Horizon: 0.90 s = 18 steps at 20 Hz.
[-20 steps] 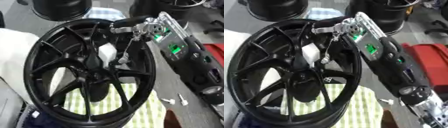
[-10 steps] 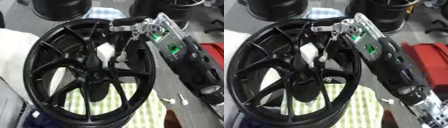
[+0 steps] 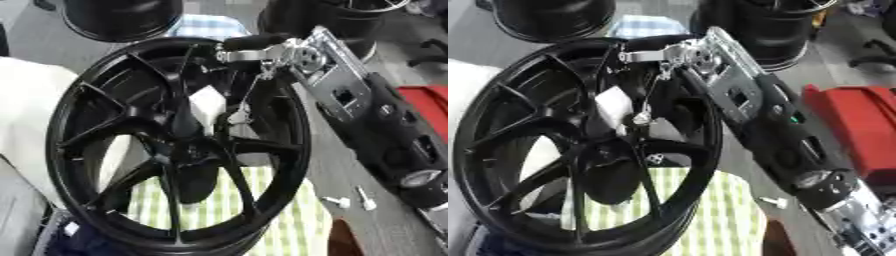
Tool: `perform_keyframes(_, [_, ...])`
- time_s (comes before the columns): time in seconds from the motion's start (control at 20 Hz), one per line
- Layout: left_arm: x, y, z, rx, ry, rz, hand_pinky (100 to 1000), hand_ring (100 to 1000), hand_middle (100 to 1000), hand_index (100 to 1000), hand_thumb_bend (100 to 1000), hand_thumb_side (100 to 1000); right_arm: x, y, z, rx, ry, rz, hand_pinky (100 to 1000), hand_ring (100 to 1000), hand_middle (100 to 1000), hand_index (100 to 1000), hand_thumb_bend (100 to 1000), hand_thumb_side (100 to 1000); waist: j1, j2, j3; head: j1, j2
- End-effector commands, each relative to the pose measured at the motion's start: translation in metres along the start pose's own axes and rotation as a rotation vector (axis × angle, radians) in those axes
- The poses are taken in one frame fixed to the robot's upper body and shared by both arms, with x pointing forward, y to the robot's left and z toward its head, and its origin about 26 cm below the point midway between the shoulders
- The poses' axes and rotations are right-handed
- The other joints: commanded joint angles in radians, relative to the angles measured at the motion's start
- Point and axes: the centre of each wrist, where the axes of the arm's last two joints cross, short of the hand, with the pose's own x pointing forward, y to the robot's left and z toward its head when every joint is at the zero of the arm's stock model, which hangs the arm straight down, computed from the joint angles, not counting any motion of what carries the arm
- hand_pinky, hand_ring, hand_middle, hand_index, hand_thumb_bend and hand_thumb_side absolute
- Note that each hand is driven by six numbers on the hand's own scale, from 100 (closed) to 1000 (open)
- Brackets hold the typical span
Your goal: Pull the pin out of the wheel hub.
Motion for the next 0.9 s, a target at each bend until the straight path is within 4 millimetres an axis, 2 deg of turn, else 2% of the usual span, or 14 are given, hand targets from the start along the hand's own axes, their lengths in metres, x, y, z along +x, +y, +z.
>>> perform_keyframes(0.05, [0.008, 0.001, -0.007, 0.000, -0.030, 0.000, 704, 662, 505, 706, 785, 394, 0.004, -0.012, 0.005, -0.045, 0.000, -0.017, 647, 551, 359, 470, 280, 100, 0.003, -0.018, 0.003, -0.002, 0.008])
perform_keyframes(0.25, [0.008, 0.001, -0.007, 0.000, -0.029, 0.002, 704, 663, 505, 706, 785, 393, 0.005, -0.017, 0.008, -0.066, 0.007, -0.040, 642, 539, 342, 456, 293, 100, -0.001, -0.023, 0.007, -0.006, 0.022])
perform_keyframes(0.4, [0.008, 0.000, -0.008, 0.001, -0.028, 0.002, 704, 663, 506, 706, 785, 393, 0.003, -0.028, 0.018, -0.102, 0.008, -0.076, 638, 531, 334, 449, 299, 100, -0.003, -0.027, 0.008, -0.004, 0.036])
perform_keyframes(0.5, [0.007, 0.000, -0.008, 0.003, -0.027, 0.001, 704, 663, 505, 705, 785, 393, -0.002, -0.039, 0.027, -0.135, 0.013, -0.121, 632, 523, 329, 444, 155, 100, -0.006, -0.030, 0.008, -0.001, 0.047])
perform_keyframes(0.55, [0.007, 0.001, -0.008, 0.004, -0.026, 0.001, 704, 663, 506, 705, 784, 393, -0.005, -0.044, 0.033, -0.152, 0.016, -0.147, 631, 521, 326, 442, 295, 100, -0.007, -0.031, 0.008, 0.000, 0.050])
perform_keyframes(0.9, [0.006, 0.002, -0.008, 0.009, -0.024, -0.004, 704, 664, 506, 705, 784, 393, -0.017, -0.079, 0.073, -0.289, 0.030, -0.252, 624, 511, 319, 438, 286, 100, -0.008, -0.033, 0.004, 0.010, 0.057])
